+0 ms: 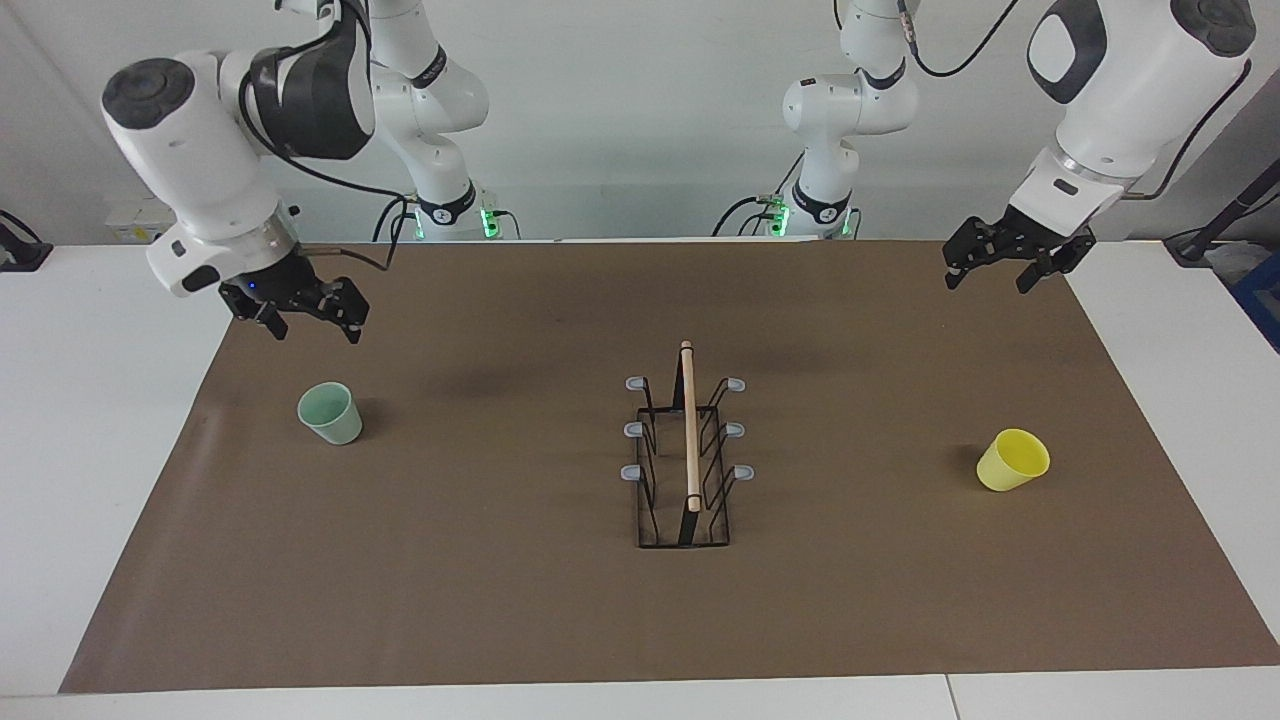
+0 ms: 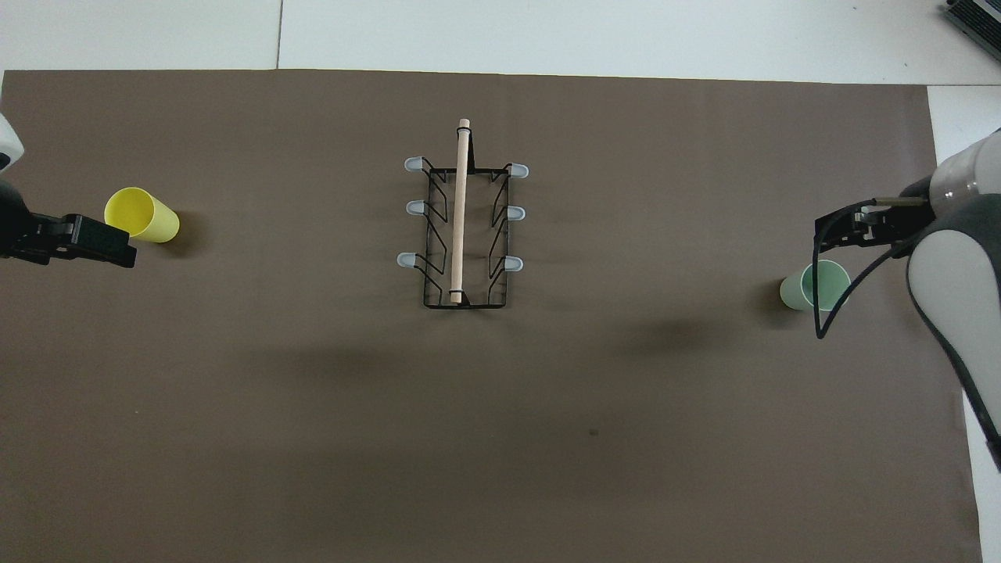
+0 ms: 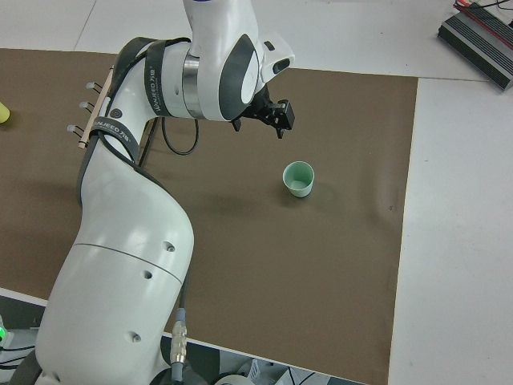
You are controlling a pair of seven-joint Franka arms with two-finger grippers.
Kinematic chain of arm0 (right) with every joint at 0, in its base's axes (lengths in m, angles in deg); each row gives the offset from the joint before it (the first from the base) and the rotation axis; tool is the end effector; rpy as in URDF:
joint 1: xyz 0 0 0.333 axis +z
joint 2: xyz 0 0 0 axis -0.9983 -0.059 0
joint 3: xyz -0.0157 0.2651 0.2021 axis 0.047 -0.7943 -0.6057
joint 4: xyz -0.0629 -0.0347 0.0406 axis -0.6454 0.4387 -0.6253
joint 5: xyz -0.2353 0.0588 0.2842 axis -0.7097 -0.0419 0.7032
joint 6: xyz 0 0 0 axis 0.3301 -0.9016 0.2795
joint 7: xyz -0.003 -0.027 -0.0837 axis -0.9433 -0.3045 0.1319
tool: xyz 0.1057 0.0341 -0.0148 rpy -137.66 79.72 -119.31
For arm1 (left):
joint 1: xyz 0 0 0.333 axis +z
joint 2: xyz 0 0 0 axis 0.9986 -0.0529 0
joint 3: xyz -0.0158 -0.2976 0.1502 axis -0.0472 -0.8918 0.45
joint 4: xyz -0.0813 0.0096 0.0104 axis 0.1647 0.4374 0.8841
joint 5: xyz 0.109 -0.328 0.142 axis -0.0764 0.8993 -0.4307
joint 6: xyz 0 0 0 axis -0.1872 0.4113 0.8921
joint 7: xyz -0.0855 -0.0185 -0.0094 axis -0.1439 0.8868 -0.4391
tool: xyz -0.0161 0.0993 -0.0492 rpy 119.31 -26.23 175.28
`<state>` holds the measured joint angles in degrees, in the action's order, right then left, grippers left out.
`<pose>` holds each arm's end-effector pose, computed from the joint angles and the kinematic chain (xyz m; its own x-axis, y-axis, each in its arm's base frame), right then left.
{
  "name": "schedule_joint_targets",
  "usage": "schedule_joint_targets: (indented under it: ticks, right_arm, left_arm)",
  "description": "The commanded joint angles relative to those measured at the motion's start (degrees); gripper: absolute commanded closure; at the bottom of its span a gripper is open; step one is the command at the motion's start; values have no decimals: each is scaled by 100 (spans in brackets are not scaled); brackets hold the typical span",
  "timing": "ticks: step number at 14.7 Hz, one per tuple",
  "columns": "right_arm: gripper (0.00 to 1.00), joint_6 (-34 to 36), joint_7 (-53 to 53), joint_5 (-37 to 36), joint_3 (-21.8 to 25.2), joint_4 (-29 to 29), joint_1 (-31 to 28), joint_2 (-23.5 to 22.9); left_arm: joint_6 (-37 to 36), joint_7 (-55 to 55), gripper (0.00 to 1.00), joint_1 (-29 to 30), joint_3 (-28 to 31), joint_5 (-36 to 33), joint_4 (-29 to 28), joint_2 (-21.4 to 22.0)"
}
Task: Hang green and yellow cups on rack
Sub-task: 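Grasp the green cup with the right gripper while the left gripper grasps the yellow cup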
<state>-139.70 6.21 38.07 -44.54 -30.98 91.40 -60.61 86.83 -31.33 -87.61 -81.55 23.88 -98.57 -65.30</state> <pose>0.5822 -0.0217 0.5303 0.9939 -0.0975 -0.0524 -0.0963 -0.9950 0.0264 0.5458 -0.0099 0.6084 0.9950 -0.0910 -0.0405 -0.0883 -0.9940 0.0653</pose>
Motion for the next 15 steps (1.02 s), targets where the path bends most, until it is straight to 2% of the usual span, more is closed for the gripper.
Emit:
schedule_joint_targets:
  ticks: [1, 4, 6, 8, 11, 15]
  right_arm:
    - [0, 66, -6, 53, -32, 979, -143, -1150]
    - [0, 66, 616, -86, -41, 1454, -171, -1872]
    - [0, 189, 1274, -698, -102, 1840, -83, -2346]
    - [0, 295, 1715, -1436, -426, 1869, -30, -2673]
    - [0, 487, 2997, -2395, -664, 1650, 75, -2779]
    - [0, 418, 3560, -3362, -691, 737, 497, -2596]
  left_arm:
    - [167, -30, 0, 257, 37, 260, 146, -373]
    - [88, -162, 0, 362, 142, 287, 577, -1006]
    - [219, -547, 0, 398, 274, 470, 674, -1262]
    - [500, -1197, 0, 441, 485, 847, 876, -1587]
    - [921, -1480, 0, 661, 635, 1182, 1000, -2026]
    - [1484, -2121, 0, 1135, 635, 1938, 1070, -2510]
